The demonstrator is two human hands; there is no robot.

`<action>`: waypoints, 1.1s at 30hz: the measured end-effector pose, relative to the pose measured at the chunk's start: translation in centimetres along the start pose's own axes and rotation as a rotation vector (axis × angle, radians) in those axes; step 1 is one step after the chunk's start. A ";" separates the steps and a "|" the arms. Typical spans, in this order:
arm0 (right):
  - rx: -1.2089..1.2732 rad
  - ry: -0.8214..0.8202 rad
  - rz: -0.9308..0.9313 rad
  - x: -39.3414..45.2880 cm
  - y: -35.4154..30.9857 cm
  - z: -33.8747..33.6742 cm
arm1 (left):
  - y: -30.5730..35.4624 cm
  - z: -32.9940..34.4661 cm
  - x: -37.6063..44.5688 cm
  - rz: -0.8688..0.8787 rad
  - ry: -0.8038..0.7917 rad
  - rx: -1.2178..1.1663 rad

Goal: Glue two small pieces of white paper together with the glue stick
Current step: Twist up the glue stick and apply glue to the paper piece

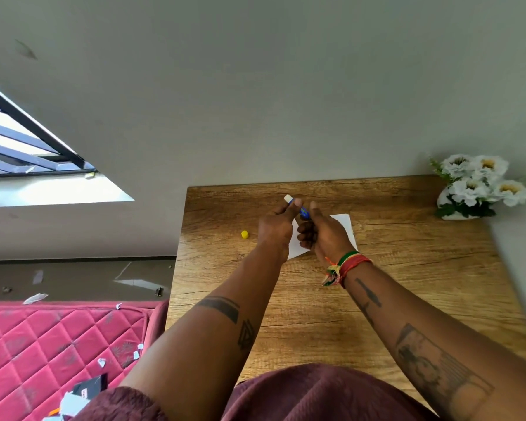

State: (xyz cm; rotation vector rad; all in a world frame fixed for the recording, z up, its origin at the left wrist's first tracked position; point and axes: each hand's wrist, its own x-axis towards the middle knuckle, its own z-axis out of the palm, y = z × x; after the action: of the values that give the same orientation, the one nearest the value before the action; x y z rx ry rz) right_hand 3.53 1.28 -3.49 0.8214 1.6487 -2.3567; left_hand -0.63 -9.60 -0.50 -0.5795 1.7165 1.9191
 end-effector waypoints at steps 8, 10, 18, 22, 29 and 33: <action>-0.030 -0.018 -0.056 -0.2 0.3 -0.2 | -0.2 -0.3 -0.1 -0.006 0.012 0.000; 0.037 -0.048 -0.044 -0.1 0.1 -0.2 | -0.3 -0.5 0.1 0.000 -0.002 0.012; 0.112 0.098 -0.105 0.9 0.3 -1.7 | -1.2 -2.3 0.6 0.342 -0.085 0.489; -0.358 0.177 -0.192 0.6 0.7 -3.5 | -3.0 -5.5 2.4 0.618 -0.052 1.344; -0.988 0.107 -0.428 -0.7 1.6 -3.5 | -4.2 -6.6 1.8 0.619 -0.190 1.698; -1.139 0.055 -0.517 0.8 0.7 -2.1 | -4.3 -6.7 1.7 0.614 -0.195 1.705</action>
State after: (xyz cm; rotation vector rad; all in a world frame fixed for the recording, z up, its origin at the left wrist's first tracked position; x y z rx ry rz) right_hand 3.87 3.08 -4.97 0.2162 2.9241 -1.1135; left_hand 0.57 -15.73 -5.65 0.7952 2.6693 0.1417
